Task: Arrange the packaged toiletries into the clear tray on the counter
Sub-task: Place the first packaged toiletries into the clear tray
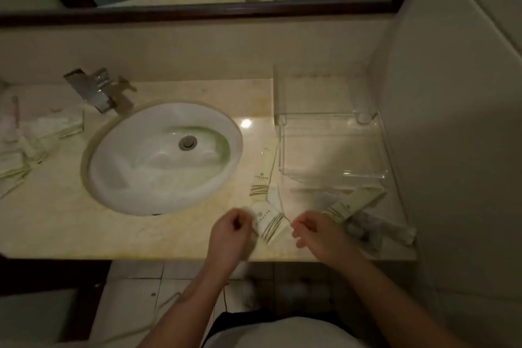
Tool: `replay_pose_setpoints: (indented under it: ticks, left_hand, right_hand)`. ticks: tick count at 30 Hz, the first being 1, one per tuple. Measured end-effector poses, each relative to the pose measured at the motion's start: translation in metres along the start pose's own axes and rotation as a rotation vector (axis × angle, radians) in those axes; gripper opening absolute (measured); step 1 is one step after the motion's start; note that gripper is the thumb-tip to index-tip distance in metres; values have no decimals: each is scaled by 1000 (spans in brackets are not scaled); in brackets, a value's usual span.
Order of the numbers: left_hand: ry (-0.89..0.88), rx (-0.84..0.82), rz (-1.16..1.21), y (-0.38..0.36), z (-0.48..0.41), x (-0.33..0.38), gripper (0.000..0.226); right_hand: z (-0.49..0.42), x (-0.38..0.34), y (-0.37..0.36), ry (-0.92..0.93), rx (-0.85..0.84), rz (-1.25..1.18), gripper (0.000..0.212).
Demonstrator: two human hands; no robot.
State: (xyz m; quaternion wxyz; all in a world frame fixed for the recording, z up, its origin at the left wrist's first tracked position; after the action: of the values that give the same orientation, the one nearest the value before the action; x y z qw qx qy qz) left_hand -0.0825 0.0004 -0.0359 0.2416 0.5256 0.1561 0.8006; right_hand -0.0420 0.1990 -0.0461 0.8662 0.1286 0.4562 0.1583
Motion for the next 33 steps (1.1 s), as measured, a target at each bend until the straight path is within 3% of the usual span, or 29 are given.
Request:
replay_pose_setpoints:
  ticks: [3, 8, 10, 14, 18, 22, 26, 28, 31, 33]
  left_hand:
    - [-92, 175, -115, 8, -39, 20, 5]
    - [-47, 102, -242, -11, -91, 33, 52]
    - [-77, 97, -336, -17, -102, 42, 59]
    - [-110, 25, -477, -27, -116, 49, 51]
    - [-81, -36, -423, -19, -130, 41, 39]
    - [-93, -12, -349, 4, -137, 29, 31]
    - [-287, 47, -365, 10, -124, 46, 36]
    - [-359, -76, -265, -4, -112, 57, 33]
    - [-247, -446, -7, -29, -97, 68, 27]
    - [-243, -580, 87, -38, -91, 83, 21]
  right_hand:
    - [-20, -19, 1, 98, 104, 182, 8]
    - [-24, -35, -13, 102, 167, 440, 42]
    - [-27, -41, -19, 130, 199, 502, 49]
    - [-35, -45, -24, 111, 261, 525, 55]
    - [-42, -37, -27, 14, 252, 581, 65]
    - [-44, -31, -28, -61, 225, 511, 50]
    - [-39, -26, -17, -111, 241, 445, 23]
    - [-35, -27, -7, -86, 261, 314, 22]
    - [-28, -43, 11, 31, 224, 236, 25]
    - [-24, -53, 24, 78, 199, 208, 20]
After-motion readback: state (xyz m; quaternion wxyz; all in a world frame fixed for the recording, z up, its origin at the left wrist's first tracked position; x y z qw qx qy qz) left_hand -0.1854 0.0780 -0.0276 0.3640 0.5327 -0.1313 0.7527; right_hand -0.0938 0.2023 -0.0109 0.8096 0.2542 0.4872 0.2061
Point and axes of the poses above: each hand's wrist, its own z-axis away from the middle knuckle, its own y-axis out of the back of the hand, x = y × z, the point moved 9 cm from there along -z, towards the middle knuckle
